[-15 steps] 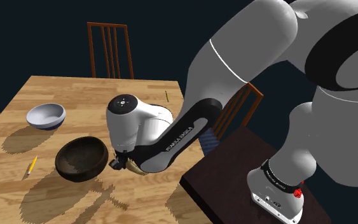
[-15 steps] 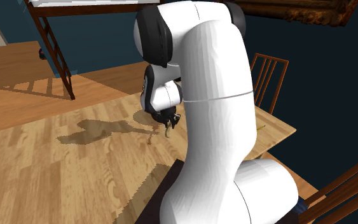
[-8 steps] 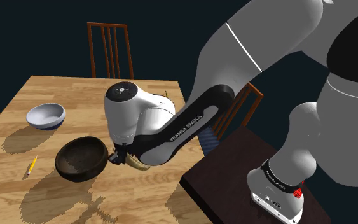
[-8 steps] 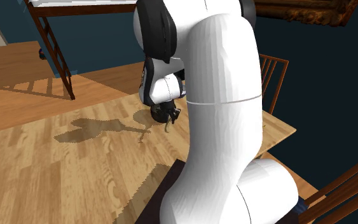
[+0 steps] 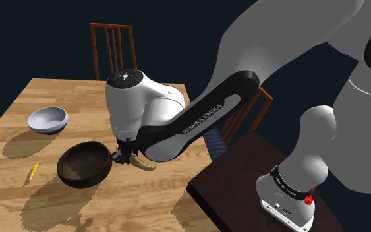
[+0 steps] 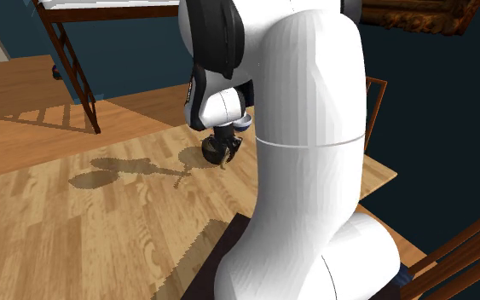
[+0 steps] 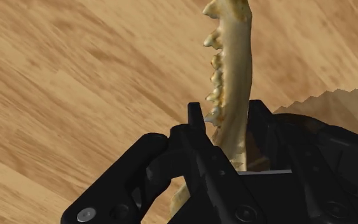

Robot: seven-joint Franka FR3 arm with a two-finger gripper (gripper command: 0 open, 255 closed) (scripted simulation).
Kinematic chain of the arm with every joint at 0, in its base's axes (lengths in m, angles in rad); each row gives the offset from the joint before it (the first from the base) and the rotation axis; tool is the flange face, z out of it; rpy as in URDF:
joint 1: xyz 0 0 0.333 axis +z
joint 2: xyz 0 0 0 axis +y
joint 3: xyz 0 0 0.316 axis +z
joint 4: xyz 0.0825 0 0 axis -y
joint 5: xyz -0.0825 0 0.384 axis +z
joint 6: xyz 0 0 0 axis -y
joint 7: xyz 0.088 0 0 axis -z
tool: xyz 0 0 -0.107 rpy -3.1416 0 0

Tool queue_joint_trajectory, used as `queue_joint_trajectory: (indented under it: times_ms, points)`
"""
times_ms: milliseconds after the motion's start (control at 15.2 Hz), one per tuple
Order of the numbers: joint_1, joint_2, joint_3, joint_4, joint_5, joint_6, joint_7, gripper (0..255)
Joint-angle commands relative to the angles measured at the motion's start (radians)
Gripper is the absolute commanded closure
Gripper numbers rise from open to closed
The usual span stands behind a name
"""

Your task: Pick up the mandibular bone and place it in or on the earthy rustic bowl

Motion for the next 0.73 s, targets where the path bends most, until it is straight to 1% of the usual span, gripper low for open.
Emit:
queue_joint_trajectory:
  times_ms: [0,264,528,594,660]
  points:
    - [0.001,-0.02,0.001,0.002,0.001,-0.023,-0.001,255]
    - [0.001,-0.054,0.001,0.007,0.003,-0.062,-0.005,255]
    - [0.002,0.078,0.009,0.216,0.018,-0.139,-0.011,255]
    - [0.002,0.043,0.007,0.16,0.014,-0.117,-0.009,255]
    - [0.002,0.043,0.007,0.16,0.014,-0.117,-0.009,0]
